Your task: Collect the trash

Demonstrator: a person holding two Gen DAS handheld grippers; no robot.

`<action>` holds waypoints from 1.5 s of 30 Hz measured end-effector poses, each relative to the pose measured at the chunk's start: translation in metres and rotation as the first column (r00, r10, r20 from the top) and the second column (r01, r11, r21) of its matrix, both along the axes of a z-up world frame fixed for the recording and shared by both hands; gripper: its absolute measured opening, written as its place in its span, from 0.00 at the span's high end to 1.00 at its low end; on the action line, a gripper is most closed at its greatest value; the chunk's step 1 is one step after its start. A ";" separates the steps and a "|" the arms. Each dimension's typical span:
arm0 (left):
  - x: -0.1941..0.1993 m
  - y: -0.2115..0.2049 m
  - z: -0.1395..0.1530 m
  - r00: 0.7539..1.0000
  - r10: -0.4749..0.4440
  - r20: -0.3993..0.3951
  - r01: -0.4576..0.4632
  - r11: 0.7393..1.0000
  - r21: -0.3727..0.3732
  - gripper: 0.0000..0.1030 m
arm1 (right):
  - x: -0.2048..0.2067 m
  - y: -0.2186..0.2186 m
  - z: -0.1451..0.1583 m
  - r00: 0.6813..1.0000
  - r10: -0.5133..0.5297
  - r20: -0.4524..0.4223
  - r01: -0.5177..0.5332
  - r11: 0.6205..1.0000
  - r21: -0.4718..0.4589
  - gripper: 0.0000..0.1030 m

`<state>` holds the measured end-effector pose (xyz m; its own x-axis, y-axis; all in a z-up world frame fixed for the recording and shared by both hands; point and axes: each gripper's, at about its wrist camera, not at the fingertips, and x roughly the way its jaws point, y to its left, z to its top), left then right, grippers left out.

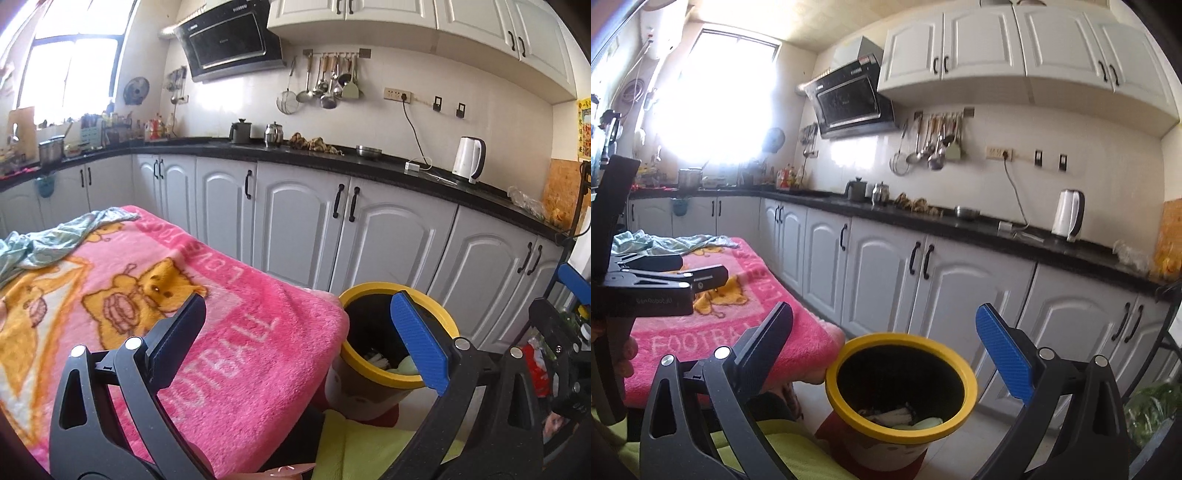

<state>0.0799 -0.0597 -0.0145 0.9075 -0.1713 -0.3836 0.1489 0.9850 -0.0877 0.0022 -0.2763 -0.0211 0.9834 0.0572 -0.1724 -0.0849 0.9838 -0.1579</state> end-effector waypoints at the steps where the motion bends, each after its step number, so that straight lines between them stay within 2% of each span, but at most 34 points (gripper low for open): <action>1: -0.005 0.001 0.000 1.000 0.002 0.012 -0.002 1.000 0.000 0.11 | -0.002 0.001 -0.001 1.000 -0.001 0.001 0.001 1.000 -0.004 0.06; 6: -0.025 0.001 0.007 0.997 0.009 0.074 -0.009 1.000 -0.009 0.11 | -0.004 0.005 -0.015 0.998 -0.028 -0.056 0.025 0.998 -0.050 0.06; 11: -0.038 -0.002 0.012 0.993 0.001 0.115 0.000 1.000 -0.001 0.11 | -0.006 0.006 -0.020 0.998 -0.038 -0.058 0.036 0.998 -0.045 0.06; 22: -0.041 -0.002 0.011 0.992 -0.001 0.127 0.002 1.000 -0.004 0.11 | -0.017 0.011 -0.020 1.000 -0.012 -0.014 0.011 0.998 -0.057 0.06; 45: -0.041 -0.001 0.012 0.992 0.009 0.127 -0.008 1.000 -0.007 0.11 | -0.018 0.009 -0.020 1.000 -0.022 -0.017 0.021 0.999 -0.043 0.06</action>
